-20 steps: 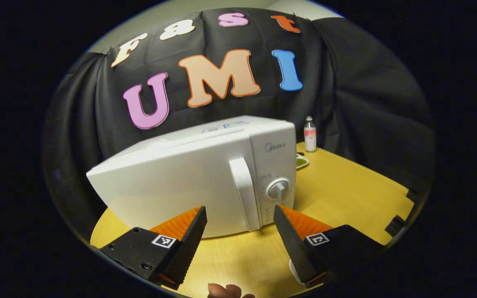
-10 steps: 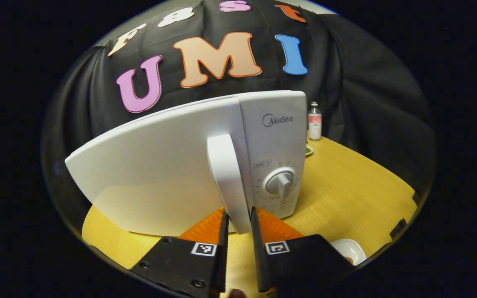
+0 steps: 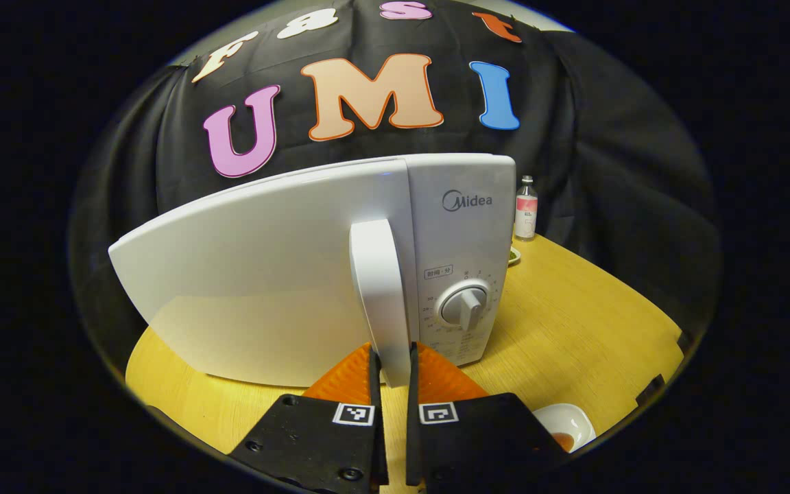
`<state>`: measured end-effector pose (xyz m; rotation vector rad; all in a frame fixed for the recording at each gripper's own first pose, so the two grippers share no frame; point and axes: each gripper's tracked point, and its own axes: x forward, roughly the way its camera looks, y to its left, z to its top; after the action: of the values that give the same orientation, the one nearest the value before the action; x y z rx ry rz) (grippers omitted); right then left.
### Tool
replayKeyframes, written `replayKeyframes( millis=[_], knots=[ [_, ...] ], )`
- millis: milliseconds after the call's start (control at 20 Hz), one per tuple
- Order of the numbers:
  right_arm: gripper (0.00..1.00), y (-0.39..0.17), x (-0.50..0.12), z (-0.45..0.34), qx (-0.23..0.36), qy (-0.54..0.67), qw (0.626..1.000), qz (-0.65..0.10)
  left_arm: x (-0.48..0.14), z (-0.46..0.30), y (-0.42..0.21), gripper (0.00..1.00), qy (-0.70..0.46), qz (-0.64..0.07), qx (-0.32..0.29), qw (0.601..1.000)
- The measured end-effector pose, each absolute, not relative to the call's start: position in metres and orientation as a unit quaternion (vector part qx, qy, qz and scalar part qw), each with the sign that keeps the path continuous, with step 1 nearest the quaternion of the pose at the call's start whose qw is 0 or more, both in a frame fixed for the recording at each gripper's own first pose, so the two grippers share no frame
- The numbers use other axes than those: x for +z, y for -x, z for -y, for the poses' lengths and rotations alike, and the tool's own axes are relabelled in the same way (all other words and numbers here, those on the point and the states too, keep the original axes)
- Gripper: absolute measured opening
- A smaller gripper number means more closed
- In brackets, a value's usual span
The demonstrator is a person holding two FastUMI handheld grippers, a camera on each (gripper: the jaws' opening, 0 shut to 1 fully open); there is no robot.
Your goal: Open the microwave oven with the left hand, put the food in, and close the microwave oven.
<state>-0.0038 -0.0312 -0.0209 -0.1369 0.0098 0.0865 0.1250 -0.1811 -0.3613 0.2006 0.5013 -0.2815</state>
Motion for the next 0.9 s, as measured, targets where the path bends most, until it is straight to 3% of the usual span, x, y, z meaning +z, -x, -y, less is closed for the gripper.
replayKeyframes(
  millis=[350, 450, 550, 900],
  knots=[
    [0.99, 0.009, -0.017, 0.040, 0.036, 0.078, 0.996, 0.001, -0.353, 0.180, -0.121, 0.07, -0.087, -0.258, -0.152, 0.950],
    [0.97, 0.010, -0.017, 0.049, 0.029, 0.088, 0.996, 0.002, -0.357, 0.169, -0.087, 0.05, -0.032, -0.276, -0.144, 0.950],
    [0.96, 0.010, -0.020, 0.051, 0.025, 0.089, 0.996, 0.000, -0.344, 0.166, -0.071, 0.05, -0.074, -0.230, -0.163, 0.956],
    [1.00, -0.001, -0.044, 0.010, 0.074, 0.084, 0.994, -0.014, -0.345, 0.125, -0.004, 0.05, -0.077, -0.260, -0.190, 0.944]
  ],
)
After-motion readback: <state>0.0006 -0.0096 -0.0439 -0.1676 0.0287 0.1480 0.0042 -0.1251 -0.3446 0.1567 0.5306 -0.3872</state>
